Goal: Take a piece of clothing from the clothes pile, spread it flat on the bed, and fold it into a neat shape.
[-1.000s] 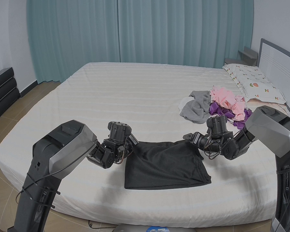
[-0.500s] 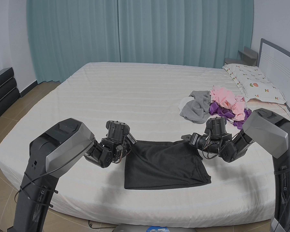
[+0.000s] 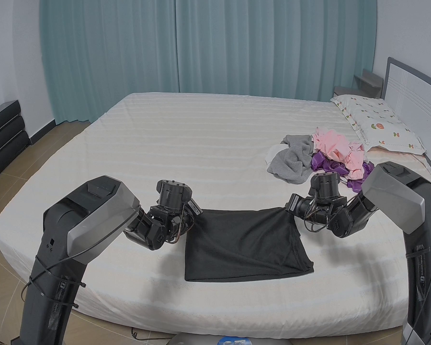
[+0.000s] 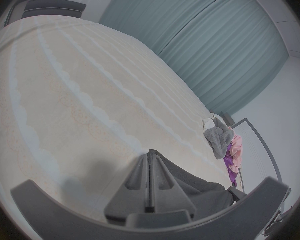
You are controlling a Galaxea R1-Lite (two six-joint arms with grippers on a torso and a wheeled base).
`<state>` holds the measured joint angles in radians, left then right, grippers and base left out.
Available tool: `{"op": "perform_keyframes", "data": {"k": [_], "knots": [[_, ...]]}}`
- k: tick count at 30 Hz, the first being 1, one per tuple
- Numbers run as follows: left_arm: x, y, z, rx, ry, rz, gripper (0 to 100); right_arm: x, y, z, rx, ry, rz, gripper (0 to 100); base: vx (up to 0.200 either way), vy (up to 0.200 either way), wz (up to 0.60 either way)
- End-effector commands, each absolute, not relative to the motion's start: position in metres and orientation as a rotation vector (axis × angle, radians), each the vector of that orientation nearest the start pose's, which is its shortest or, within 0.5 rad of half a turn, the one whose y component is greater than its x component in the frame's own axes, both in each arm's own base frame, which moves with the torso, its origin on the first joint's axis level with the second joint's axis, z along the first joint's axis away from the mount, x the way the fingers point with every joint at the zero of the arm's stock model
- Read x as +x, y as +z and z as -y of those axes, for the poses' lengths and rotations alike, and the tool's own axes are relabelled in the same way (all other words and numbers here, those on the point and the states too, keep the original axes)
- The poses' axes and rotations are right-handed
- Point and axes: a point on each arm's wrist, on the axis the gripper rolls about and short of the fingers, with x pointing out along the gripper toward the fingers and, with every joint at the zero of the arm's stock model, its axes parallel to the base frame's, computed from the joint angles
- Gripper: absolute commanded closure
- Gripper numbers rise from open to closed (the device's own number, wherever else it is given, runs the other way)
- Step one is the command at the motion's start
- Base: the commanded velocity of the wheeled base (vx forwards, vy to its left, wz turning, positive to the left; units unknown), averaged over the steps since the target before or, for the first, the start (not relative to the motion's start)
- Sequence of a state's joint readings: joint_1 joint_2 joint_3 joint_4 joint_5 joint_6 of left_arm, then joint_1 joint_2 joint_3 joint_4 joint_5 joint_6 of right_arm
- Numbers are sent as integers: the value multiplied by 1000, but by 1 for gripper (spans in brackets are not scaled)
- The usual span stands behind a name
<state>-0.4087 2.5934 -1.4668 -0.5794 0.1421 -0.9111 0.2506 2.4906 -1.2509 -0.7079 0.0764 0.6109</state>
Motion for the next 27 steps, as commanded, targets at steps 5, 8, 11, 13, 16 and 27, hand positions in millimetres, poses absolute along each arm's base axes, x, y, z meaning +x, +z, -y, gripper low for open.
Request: {"op": "perform_keyframes", "data": {"k": [5, 8, 11, 13, 16, 27], "knots": [[448, -23, 190, -736, -2, -600, 100, 443, -19, -108, 553, 126, -620, 100, 0, 0, 0], [448, -24, 190, -735, -1, -603, 100, 443, -23, -110, 551, 127, -630, 100, 0, 0, 0], [448, -23, 190, -737, -2, -604, 100, 443, -25, -111, 547, 126, -632, 100, 0, 0, 0], [448, -23, 190, -738, -3, -604, 100, 441, -26, -111, 546, 126, -639, 100, 0, 0, 0], [448, -22, 190, -740, -4, -605, 0, 440, -24, -111, 550, 128, -635, 0, 0, 0, 0], [421, 10, 157, -791, 46, -624, 0, 388, 11, -94, 586, 240, -636, 0, 0, 0, 0]]}}
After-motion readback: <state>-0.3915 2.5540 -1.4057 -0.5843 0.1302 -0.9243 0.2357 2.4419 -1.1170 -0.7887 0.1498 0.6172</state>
